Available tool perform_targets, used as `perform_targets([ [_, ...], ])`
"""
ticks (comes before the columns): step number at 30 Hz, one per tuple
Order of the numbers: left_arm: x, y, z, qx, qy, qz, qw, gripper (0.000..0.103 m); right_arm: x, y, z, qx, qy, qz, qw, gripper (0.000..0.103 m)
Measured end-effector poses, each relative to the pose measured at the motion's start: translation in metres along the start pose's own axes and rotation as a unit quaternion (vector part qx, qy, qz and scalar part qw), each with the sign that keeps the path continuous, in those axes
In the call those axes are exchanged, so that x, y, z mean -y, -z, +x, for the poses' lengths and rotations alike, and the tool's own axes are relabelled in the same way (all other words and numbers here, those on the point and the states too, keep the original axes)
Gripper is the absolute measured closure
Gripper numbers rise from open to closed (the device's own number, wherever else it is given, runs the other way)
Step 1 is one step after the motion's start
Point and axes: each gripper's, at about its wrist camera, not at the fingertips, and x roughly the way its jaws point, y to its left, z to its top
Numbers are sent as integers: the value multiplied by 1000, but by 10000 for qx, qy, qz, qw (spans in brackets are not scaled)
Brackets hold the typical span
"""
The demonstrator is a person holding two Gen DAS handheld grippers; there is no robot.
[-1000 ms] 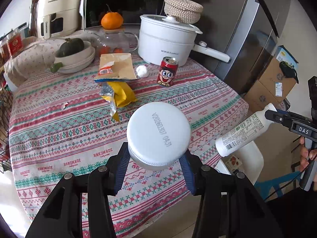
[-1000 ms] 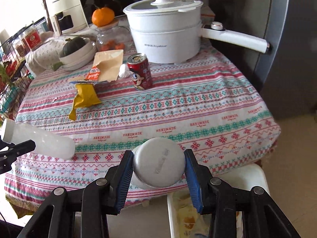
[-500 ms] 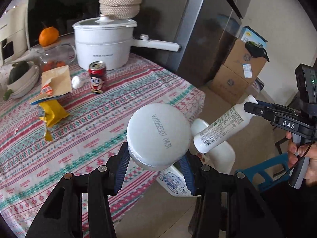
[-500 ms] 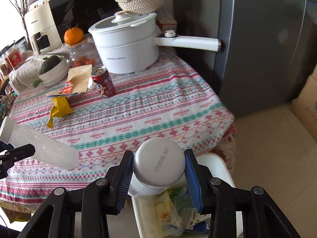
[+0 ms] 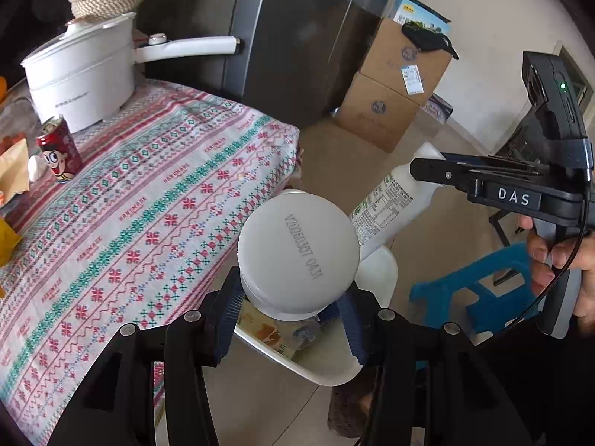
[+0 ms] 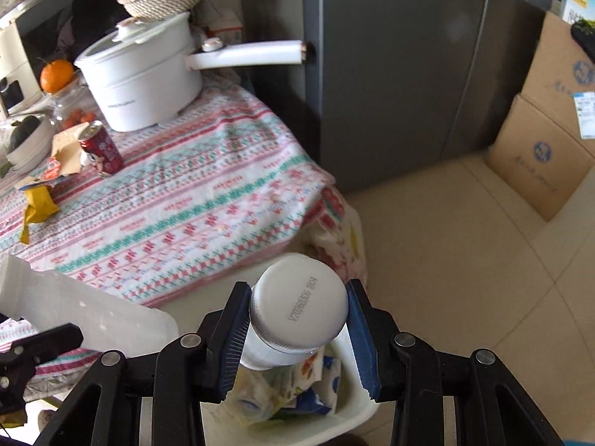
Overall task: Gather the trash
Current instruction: 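Open both tools to drop the white bottles into the bin, then move both open tools back over the yellow chip bag and snack box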
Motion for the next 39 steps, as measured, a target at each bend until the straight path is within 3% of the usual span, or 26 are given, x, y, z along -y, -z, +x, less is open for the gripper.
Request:
perform_targets([
  [10,-1,7,52,-509,-96,99,9986,49,19,11,15,-318,121,99,9994,58],
  [11,-1,7,50,-498,-80,87,9987,47,20,11,16,-335,125,105,9993,58],
  [13,-3,5,44,-410,-98,80,9991,30,21,12,18,-367,122,121,9992,58],
  [15,-5,3,34,-281,-139,53,9995,22,21,12,19,-401,123,117,9991,58],
  [34,-56,23,-30,-18,-1144,-371,9927,3,-7,9,38,-643,123,-57,9978,57],
  [35,-58,24,-33,-4,-1158,-372,9926,3,-8,7,37,-618,107,-28,9980,56],
  [39,-63,28,-40,3,-1206,-397,9919,2,-13,1,29,-435,41,110,9990,29],
])
